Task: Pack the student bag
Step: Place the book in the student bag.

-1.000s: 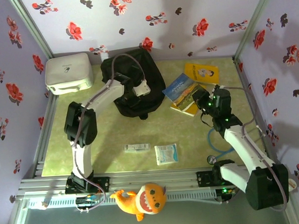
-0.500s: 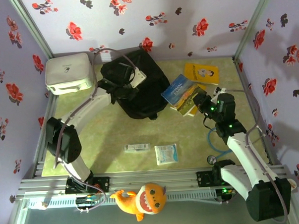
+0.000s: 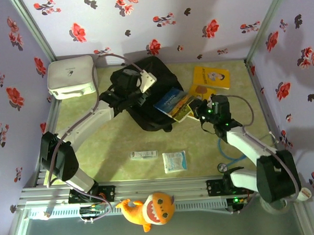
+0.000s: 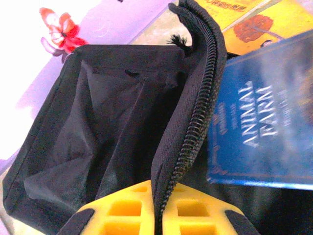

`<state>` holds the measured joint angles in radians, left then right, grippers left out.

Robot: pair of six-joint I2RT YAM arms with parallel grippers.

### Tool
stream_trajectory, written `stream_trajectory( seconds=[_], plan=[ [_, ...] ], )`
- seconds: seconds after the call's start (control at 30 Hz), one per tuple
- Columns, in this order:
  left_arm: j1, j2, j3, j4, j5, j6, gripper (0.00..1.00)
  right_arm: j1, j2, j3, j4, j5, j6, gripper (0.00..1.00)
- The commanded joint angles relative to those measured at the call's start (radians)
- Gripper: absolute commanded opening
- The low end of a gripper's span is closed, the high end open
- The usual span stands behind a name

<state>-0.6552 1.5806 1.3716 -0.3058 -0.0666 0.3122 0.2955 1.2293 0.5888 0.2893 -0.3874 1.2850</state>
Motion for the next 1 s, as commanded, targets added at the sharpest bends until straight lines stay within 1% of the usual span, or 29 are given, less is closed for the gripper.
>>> stream_trajectory(
  seconds=[0.0,0.1,0.23,0.37,0.5,0.77,0.87,0.97],
  plan=[
    [-0.024,-0.031,0.021,0.108,0.029,-0.001,0.03,0.043,0.050,0.077,0.136,0.025,0.102,0.10],
    [-0.034,-0.034,0.026,0.112,0.030,0.001,0.03,0.060,0.113,0.109,0.182,0.046,0.128,0.10],
    [-0.040,-0.048,0.023,0.119,0.030,-0.002,0.03,0.065,0.185,0.155,0.245,0.042,0.166,0.10],
    [-0.042,-0.062,0.023,0.128,0.031,-0.014,0.03,0.077,0.233,0.199,0.283,0.081,0.164,0.10],
    [-0.043,-0.064,0.021,0.132,0.030,-0.024,0.03,0.091,0.312,0.256,0.383,0.081,0.169,0.10],
    [-0.044,-0.065,0.021,0.132,0.032,-0.051,0.04,0.146,0.521,0.360,0.412,0.122,0.222,0.10],
    [-0.045,-0.064,0.017,0.139,0.037,-0.064,0.04,0.165,0.595,0.404,0.409,0.158,0.212,0.10],
    [-0.045,-0.061,0.019,0.143,0.037,-0.081,0.04,0.185,0.659,0.458,0.448,0.190,0.193,0.10]
  ],
)
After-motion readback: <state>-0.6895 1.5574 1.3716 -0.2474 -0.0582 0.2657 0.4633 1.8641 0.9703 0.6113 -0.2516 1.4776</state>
